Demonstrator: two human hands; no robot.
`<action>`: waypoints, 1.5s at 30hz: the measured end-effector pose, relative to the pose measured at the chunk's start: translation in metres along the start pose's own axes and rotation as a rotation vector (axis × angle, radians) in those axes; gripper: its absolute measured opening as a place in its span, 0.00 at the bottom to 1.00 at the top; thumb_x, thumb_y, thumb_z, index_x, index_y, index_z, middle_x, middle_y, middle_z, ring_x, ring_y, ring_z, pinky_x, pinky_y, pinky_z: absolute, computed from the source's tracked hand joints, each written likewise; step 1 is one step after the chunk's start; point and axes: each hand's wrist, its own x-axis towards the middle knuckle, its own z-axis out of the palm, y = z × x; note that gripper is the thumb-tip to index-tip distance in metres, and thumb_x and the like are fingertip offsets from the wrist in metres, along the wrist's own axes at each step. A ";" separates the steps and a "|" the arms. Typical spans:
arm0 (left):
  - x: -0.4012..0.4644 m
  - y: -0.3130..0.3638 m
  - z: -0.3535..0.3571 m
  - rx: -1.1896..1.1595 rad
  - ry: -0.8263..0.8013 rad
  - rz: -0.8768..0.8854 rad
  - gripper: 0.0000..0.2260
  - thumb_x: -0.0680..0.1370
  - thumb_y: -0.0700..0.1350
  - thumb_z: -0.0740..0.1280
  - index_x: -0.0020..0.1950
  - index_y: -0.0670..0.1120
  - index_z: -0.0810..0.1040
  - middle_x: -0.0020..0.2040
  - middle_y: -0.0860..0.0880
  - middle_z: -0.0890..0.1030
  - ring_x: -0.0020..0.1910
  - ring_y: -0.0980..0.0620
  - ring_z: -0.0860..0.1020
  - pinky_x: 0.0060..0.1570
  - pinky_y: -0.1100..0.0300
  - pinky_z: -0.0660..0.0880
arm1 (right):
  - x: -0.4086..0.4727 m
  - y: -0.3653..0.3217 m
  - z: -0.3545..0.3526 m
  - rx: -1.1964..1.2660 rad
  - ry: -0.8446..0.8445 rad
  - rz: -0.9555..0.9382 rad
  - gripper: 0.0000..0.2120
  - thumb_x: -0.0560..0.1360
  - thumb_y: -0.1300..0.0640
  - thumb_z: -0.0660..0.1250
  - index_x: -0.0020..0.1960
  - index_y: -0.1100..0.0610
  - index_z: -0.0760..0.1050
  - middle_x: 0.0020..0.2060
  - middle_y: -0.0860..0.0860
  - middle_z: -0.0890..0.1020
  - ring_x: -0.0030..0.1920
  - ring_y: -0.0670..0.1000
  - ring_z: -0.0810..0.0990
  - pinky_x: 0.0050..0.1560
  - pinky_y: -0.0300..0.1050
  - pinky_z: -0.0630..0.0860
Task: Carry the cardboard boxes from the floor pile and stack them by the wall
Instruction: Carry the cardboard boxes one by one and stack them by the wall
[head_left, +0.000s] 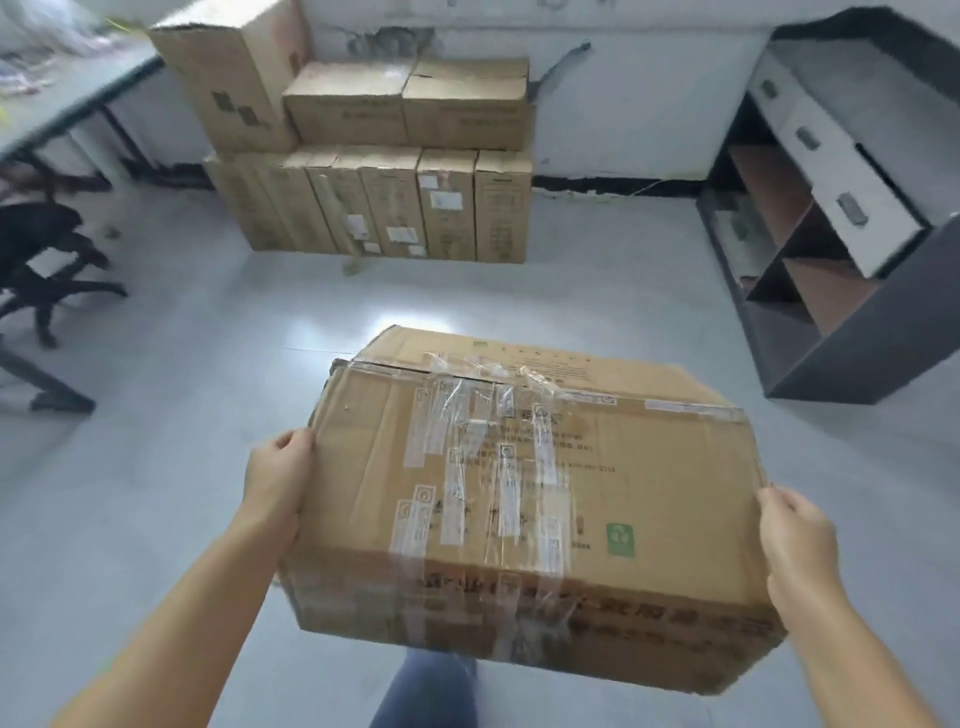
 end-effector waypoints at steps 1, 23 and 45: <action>0.018 0.006 -0.003 0.001 0.034 -0.004 0.12 0.76 0.42 0.59 0.32 0.46 0.66 0.32 0.47 0.64 0.33 0.49 0.61 0.31 0.57 0.57 | 0.008 -0.015 0.022 -0.001 -0.032 -0.022 0.16 0.79 0.58 0.57 0.55 0.73 0.70 0.42 0.69 0.72 0.38 0.59 0.69 0.42 0.48 0.62; 0.471 0.202 0.017 -0.034 0.164 0.021 0.05 0.76 0.42 0.59 0.40 0.44 0.69 0.37 0.44 0.62 0.37 0.49 0.60 0.34 0.56 0.55 | 0.167 -0.338 0.440 -0.024 -0.214 -0.169 0.12 0.77 0.60 0.56 0.45 0.70 0.68 0.37 0.54 0.65 0.39 0.53 0.61 0.41 0.48 0.57; 0.941 0.431 0.130 -0.246 0.259 0.057 0.03 0.77 0.39 0.59 0.43 0.44 0.69 0.36 0.46 0.62 0.36 0.50 0.60 0.32 0.56 0.55 | 0.379 -0.731 0.824 0.063 -0.289 -0.339 0.21 0.81 0.55 0.58 0.58 0.76 0.69 0.48 0.73 0.76 0.48 0.72 0.72 0.45 0.51 0.67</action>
